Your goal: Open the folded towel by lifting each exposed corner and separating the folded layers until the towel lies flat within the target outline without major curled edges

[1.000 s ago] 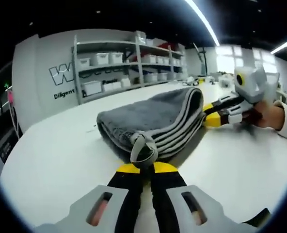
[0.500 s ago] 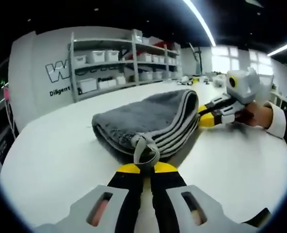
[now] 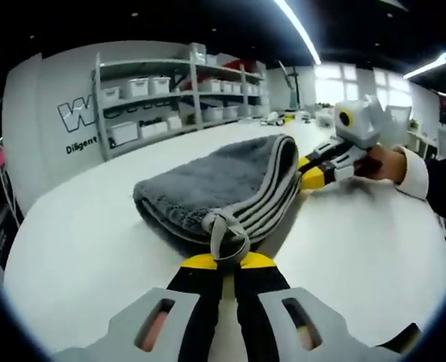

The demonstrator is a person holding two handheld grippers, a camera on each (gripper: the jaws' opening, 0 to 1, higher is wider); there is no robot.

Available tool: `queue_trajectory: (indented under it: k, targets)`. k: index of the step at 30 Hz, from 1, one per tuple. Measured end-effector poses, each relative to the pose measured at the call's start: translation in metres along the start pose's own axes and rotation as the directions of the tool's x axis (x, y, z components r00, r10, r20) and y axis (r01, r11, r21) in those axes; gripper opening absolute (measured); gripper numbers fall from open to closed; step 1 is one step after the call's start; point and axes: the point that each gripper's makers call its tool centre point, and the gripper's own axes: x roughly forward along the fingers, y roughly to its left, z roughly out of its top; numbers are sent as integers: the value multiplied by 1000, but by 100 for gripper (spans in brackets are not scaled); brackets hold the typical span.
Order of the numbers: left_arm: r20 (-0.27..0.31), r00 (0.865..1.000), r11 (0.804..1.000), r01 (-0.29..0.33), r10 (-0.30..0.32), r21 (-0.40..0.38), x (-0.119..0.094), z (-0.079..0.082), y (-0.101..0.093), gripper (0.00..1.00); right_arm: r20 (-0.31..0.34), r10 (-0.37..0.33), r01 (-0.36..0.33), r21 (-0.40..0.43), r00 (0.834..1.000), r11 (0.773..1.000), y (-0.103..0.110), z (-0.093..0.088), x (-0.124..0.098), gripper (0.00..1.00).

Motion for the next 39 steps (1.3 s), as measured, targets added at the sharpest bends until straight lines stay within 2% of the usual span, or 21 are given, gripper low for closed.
queue_trajectory:
  k: [8,9,11,17,21,25,27,28,29,32,36,39]
  targets:
    - [8,999,998,44,-44,-37,-12,-2,-8,5,1,63,-63,7,998,998,13,-1,-6,4]
    - [7,999,998,45,-44,-34,-14,-3,-9,5,4,81,-81,17,997,997,16,-1,-7,4]
    - [11,1000,1000,18,-18,20,-18,-1,-6,5,-13,131,-130,38,991,991,24,-5,-8,6]
    - [13,999,999,49,-49,4,-24,-4,-13,5,31,168,-170,116,985,979,26,0,-11,6]
    - [15,998,998,64,-64,-12,-25,-2,-5,5,39,233,-236,143,972,961,32,-2,-14,8]
    - [24,996,995,87,-85,-51,-31,-3,-4,5,63,255,-262,145,965,954,29,2,-18,11]
    - [21,996,995,89,-88,-51,-30,-4,1,5,73,262,-270,133,962,954,31,4,-20,14]
    - [23,997,997,79,-79,-24,-30,-3,5,5,78,264,-272,115,961,955,31,6,-21,15]
    - [28,997,998,69,-69,3,-30,-2,9,5,87,266,-273,85,960,958,32,9,-22,17]
    - [34,996,997,80,-80,1,-32,0,11,5,115,252,-252,-13,961,968,31,18,-24,21]
    - [35,995,996,91,-91,21,-33,1,12,5,145,280,-277,-41,949,960,38,27,-29,22]
    - [17,993,993,116,-116,2,-32,-2,10,4,164,251,-241,-79,954,967,34,31,-30,25]
